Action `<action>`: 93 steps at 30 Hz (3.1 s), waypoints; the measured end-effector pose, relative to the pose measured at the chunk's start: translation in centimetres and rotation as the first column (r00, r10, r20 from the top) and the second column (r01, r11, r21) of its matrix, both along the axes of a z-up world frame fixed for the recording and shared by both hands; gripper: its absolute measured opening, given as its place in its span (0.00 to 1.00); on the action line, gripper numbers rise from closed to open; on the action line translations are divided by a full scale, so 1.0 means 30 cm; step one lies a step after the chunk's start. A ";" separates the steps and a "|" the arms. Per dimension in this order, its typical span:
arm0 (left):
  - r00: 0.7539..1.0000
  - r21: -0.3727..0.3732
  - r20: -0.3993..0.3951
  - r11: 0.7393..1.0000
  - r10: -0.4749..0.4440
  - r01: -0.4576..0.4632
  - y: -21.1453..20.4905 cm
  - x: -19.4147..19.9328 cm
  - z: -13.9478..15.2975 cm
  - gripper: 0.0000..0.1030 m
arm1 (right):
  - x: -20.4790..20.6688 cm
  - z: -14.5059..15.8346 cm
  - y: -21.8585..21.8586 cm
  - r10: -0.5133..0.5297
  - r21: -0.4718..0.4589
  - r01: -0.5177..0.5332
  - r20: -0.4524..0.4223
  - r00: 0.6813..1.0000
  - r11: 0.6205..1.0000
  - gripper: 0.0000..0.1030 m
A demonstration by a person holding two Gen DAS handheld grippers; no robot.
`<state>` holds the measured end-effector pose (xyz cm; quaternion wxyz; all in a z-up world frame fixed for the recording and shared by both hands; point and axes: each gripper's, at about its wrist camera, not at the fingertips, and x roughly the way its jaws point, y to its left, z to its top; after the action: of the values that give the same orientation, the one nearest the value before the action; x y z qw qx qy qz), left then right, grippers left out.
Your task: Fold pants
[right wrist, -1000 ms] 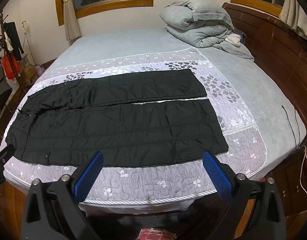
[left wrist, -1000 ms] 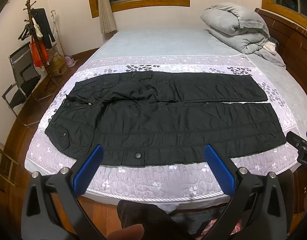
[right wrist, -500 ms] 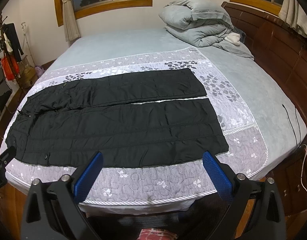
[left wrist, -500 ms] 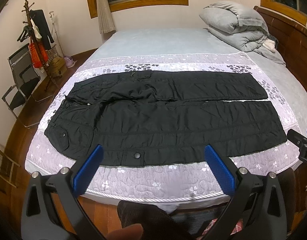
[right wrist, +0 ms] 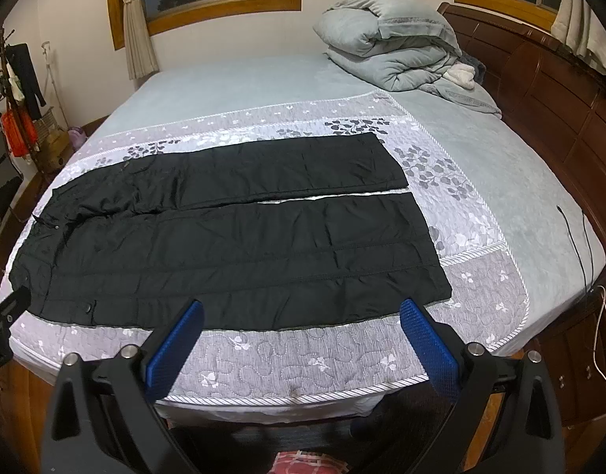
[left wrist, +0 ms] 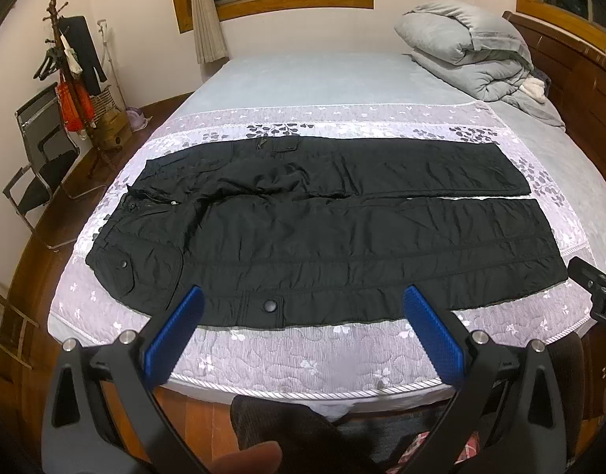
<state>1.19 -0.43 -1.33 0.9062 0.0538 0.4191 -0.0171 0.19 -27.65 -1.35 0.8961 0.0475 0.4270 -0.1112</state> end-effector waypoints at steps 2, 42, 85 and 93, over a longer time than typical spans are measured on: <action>1.000 0.000 -0.001 1.000 0.000 0.000 -0.001 0.001 0.000 0.98 | -0.001 -0.002 -0.002 0.001 0.000 -0.001 0.000 1.000 1.000 0.97; 0.885 -0.104 -0.392 0.968 -0.250 0.227 0.233 1.220 -0.227 0.98 | 0.879 -0.277 -0.790 0.056 0.080 -0.033 -0.308 0.950 0.996 0.97; 0.678 -0.081 -0.520 0.820 -0.520 0.567 0.238 1.732 -0.574 0.48 | 1.392 -0.455 -0.872 0.199 0.189 -0.147 -0.297 0.934 0.971 0.89; 0.700 -0.090 -0.482 0.824 -0.527 0.559 0.306 1.722 -0.537 0.32 | 1.524 -0.545 -0.905 0.153 0.166 -0.098 -0.360 0.920 0.981 0.76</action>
<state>52.86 8.75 -17.44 0.7229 0.1972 0.5986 -0.2831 45.93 -54.80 -17.70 0.7987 0.0631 0.5978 -0.0289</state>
